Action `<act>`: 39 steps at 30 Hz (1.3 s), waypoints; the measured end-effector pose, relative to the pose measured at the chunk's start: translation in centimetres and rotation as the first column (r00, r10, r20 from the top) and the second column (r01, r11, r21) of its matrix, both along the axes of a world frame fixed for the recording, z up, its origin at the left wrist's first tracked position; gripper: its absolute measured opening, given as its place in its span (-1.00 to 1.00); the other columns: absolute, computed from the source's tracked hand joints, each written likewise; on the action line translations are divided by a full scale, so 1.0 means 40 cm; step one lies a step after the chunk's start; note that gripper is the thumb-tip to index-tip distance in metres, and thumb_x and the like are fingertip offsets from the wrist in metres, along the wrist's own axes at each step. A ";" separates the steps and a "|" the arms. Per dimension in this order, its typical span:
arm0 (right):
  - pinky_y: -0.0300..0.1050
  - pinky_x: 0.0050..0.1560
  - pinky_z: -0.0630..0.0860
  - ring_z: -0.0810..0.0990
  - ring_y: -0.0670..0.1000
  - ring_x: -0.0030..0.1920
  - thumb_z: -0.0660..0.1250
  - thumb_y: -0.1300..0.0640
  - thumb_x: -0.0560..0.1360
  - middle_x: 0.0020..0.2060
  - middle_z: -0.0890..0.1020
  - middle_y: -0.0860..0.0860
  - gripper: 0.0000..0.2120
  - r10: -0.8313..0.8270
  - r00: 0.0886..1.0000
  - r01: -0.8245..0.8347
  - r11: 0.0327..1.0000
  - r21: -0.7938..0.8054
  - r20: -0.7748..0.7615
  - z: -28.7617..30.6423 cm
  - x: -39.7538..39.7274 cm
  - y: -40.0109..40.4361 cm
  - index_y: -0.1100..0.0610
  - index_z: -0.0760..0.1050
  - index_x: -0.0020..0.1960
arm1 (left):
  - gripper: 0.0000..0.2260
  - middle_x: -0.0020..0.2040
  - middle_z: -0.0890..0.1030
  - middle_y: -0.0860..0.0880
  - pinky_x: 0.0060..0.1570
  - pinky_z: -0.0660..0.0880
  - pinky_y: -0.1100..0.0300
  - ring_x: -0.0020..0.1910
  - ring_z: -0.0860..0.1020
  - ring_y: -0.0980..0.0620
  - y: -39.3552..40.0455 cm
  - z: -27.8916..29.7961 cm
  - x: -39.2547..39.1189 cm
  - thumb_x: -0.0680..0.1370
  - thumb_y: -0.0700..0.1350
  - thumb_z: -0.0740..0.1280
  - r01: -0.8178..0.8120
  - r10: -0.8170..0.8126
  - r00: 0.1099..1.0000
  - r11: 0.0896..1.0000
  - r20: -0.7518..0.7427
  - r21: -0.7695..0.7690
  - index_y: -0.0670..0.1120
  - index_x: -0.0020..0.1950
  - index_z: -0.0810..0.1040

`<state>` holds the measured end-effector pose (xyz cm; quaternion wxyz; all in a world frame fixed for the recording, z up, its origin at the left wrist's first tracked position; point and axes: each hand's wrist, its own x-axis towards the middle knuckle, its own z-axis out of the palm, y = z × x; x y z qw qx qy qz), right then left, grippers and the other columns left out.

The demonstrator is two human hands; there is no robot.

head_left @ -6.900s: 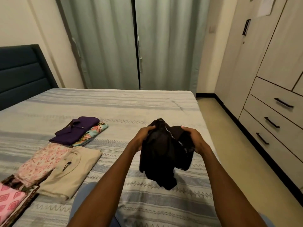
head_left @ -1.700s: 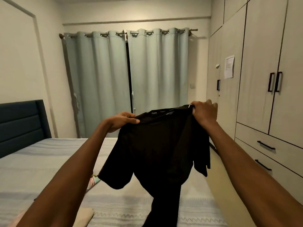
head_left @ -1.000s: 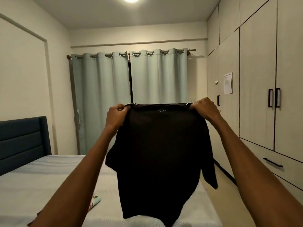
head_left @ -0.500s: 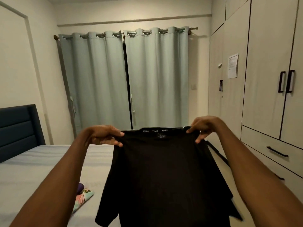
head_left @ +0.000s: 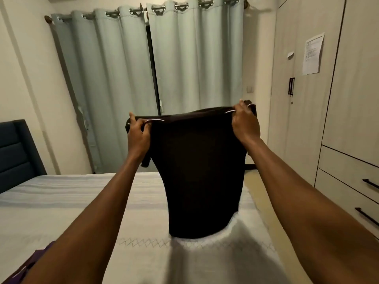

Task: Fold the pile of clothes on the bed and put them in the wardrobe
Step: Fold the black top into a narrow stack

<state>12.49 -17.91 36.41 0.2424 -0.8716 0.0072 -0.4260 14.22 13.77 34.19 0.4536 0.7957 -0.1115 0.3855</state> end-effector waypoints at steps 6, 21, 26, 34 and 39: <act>0.10 0.29 0.43 0.40 0.20 0.43 0.09 0.17 0.68 0.51 0.34 0.12 -0.67 -0.033 0.998 0.037 0.996 -0.078 0.059 -0.001 -0.047 -0.025 0.15 0.51 0.34 | -0.82 0.63 0.08 -0.05 0.33 0.31 0.20 0.43 0.36 0.00 0.009 0.004 -0.021 0.65 -0.06 0.25 0.023 -0.023 1.000 1.000 -0.001 -0.010 -0.11 0.10 0.59; 0.00 0.23 0.46 0.49 0.16 0.35 0.22 0.12 0.64 0.46 0.42 0.09 -0.69 -0.036 0.828 0.009 0.999 -0.050 -0.559 -0.872 -0.607 0.011 0.02 0.55 0.34 | -0.80 0.54 0.31 -0.12 0.19 0.37 0.15 0.34 0.50 -0.15 0.114 -0.791 -0.583 0.61 -0.12 0.36 0.144 -0.048 0.825 0.981 -0.563 0.127 -0.07 0.20 0.66; 0.01 0.28 0.44 0.39 0.17 0.44 0.11 0.08 0.70 0.58 0.19 0.08 -0.61 0.004 0.688 -0.048 0.998 -0.040 -0.725 -1.097 -0.794 0.048 0.00 0.35 0.51 | -0.84 0.50 0.31 -0.25 0.46 0.16 -0.01 0.52 0.22 -0.28 0.167 -0.994 -0.750 0.62 -0.13 0.34 0.240 -0.048 0.703 0.955 -0.709 0.173 -0.02 0.16 0.66; -0.12 -0.41 0.60 0.70 0.10 -0.25 0.43 0.25 0.50 0.27 0.60 0.17 -0.69 -0.101 0.774 0.008 0.989 -0.150 -0.625 -1.248 -1.057 0.115 0.10 0.64 0.23 | -0.76 0.43 0.44 -0.26 0.35 0.33 -0.04 0.48 0.30 -0.24 0.195 -1.123 -0.928 0.67 -0.10 0.24 0.257 0.019 0.683 0.930 -0.730 0.264 -0.12 0.22 0.64; 0.02 -0.23 0.60 0.68 0.18 -0.11 0.51 0.19 0.42 0.04 0.70 0.12 -0.81 -0.185 0.811 0.016 0.955 -0.296 -0.555 -1.292 -1.150 0.129 0.08 0.70 0.03 | -0.69 0.35 0.50 -0.24 0.38 0.29 -0.10 0.44 0.30 -0.28 0.201 -1.160 -0.991 0.68 0.00 0.11 0.265 0.242 0.631 0.826 -0.737 0.498 -0.08 0.17 0.60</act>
